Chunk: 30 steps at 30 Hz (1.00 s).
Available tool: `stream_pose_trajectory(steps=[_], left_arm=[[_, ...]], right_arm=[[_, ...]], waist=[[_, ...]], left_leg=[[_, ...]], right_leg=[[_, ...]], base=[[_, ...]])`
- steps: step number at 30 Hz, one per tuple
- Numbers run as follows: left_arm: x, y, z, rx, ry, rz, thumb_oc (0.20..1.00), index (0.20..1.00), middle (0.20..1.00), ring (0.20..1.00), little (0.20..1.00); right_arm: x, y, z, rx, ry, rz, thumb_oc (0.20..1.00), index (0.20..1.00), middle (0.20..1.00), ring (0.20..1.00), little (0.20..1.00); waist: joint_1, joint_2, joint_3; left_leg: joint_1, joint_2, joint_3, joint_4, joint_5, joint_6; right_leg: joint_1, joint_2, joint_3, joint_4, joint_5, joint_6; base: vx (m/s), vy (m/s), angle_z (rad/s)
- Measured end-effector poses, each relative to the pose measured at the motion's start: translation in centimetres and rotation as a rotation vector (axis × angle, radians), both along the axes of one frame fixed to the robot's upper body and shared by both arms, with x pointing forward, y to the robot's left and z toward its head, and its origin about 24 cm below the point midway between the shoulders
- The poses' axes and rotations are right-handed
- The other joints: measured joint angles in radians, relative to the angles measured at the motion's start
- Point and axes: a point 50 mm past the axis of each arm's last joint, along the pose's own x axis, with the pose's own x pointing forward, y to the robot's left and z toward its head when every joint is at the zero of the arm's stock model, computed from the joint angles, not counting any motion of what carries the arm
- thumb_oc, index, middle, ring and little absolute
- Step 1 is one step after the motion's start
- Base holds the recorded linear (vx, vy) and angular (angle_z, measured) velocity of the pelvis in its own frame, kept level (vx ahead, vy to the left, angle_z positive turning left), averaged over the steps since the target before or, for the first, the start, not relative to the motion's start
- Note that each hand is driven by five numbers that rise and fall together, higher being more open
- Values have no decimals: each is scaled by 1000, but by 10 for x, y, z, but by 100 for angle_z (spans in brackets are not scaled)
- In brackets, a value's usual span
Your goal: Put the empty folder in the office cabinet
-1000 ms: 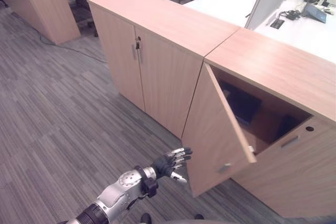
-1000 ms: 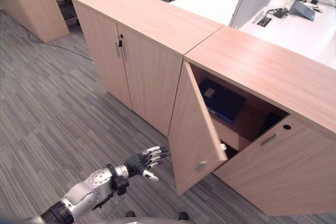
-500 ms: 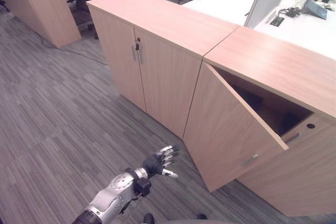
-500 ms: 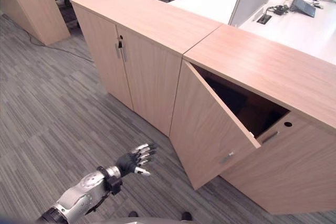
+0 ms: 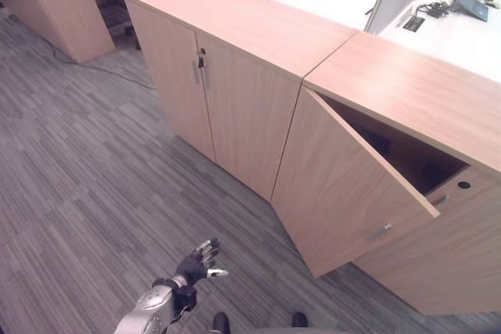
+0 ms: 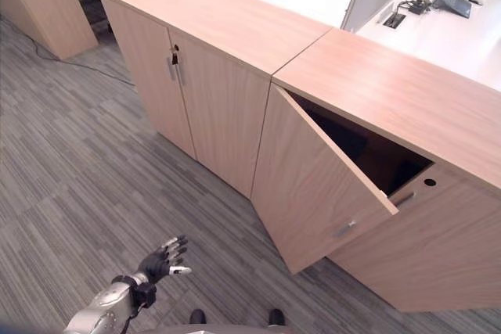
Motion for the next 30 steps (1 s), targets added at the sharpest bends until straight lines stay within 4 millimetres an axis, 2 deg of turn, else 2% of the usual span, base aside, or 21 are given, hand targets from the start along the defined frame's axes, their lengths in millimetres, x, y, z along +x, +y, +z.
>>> stream_pose_trajectory(steps=[1,2,3,4,5,6,7,8,11,12,15,18,21,26,30], left_arm=[[-3,3,-6,35,23,-2,1000,1000,1000,1000,1000],[-8,5,-12,43,54,24,1000,1000,1000,1000,1000],[-14,8,-17,51,83,63,1000,1000,1000,1000,1000],[-17,9,-18,68,89,55,1000,1000,1000,1000,1000],[-21,12,-22,82,110,67,1000,1000,1000,1000,1000],[-27,17,-31,107,158,97,1000,1000,1000,1000,1000],[-36,22,-37,130,200,115,1000,1000,1000,1000,1000],[-45,25,-46,163,259,138,1000,1000,1000,1000,1000],[-55,14,-65,231,368,116,1000,1000,1000,1000,1000],[-58,12,-69,266,407,96,1000,1000,1000,1000,1000],[-67,19,-74,351,476,74,1000,1000,1000,1000,1000],[-77,26,-75,365,513,133,1000,1000,1000,1000,1000],[-79,28,-76,388,519,109,1000,1000,1000,1000,1000],[-87,28,-77,388,549,108,1000,1000,1000,1000,1000],[-81,22,-77,396,524,59,1000,1000,1000,1000,1000]], right_arm=[[8,2,1,5,-20,-19,1000,1000,1000,1000,1000],[9,1,1,-9,-17,-17,1000,1000,1000,1000,1000],[7,-3,2,-28,-10,-31,1000,1000,1000,1000,1000],[7,-2,1,-28,-14,-26,1000,1000,1000,1000,1000],[5,1,0,-28,-12,-26,1000,1000,1000,1000,1000],[5,5,-1,-27,-13,-22,1000,1000,1000,1000,1000],[5,7,-1,-30,-17,-13,1000,1000,1000,1000,1000],[4,4,0,-43,-22,-5,1000,1000,1000,1000,1000],[-3,-9,2,-82,-14,1,1000,1000,1000,1000,1000],[-3,-9,2,-85,-14,2,1000,1000,1000,1000,1000],[-8,-8,1,-88,-4,-1,1000,1000,1000,1000,1000],[-7,-5,0,-93,-16,8,1000,1000,1000,1000,1000],[-7,-4,0,-96,-17,13,1000,1000,1000,1000,1000],[-8,-4,0,-92,-19,1,1000,1000,1000,1000,1000],[-9,-7,1,-89,-27,-4,1000,1000,1000,1000,1000]], waist=[[15,6,10],[28,19,14],[46,18,7],[51,16,7],[58,6,5],[64,7,5],[63,4,3],[56,6,-8],[42,51,-17],[42,57,-21],[36,47,-29],[29,36,-39],[27,31,-45],[22,43,-73],[19,61,-78]], left_leg=[[-6,5,29,1,10,6],[-5,17,54,2,7,11],[1,26,82,1,-7,15],[0,21,95,8,-4,10],[3,23,117,10,-1,5],[18,35,142,10,-2,-4],[32,39,156,10,-9,-15],[42,46,159,10,-13,-24],[37,64,147,10,-14,-31],[36,65,145,11,-13,-31],[36,72,144,11,-13,-32],[37,76,150,11,-14,-36],[49,87,171,11,-15,-44],[58,123,194,12,-15,-63],[56,161,197,27,-13,-72]], right_leg=[[-20,-4,-73,-25,19,-4],[-16,-13,-159,-40,-5,-27],[-7,-40,-271,-30,-13,-38],[-10,-57,-294,-21,-7,-41],[-8,-83,-364,-20,10,-28],[1,-88,-420,-20,26,-34],[9,-86,-439,-19,73,-30],[18,-70,-428,-26,88,-2],[15,-47,-419,-33,83,-6],[15,-45,-420,-33,83,-6],[15,-40,-419,-33,79,-11],[12,-38,-413,-33,76,-14],[8,-27,-390,-33,75,-16],[4,15,-363,-36,61,-37],[4,51,-360,-39,45,-58]], base=[[46,-17,-54],[-3,-32,-86],[-9,-34,-78],[6,-52,-65],[52,-60,-55],[74,-77,-63],[87,-93,-65],[96,-150,-39],[79,-142,-12],[60,-102,1],[93,-193,1],[65,-186,-6],[71,-165,-21],[42,-166,-17],[25,-150,-9]])
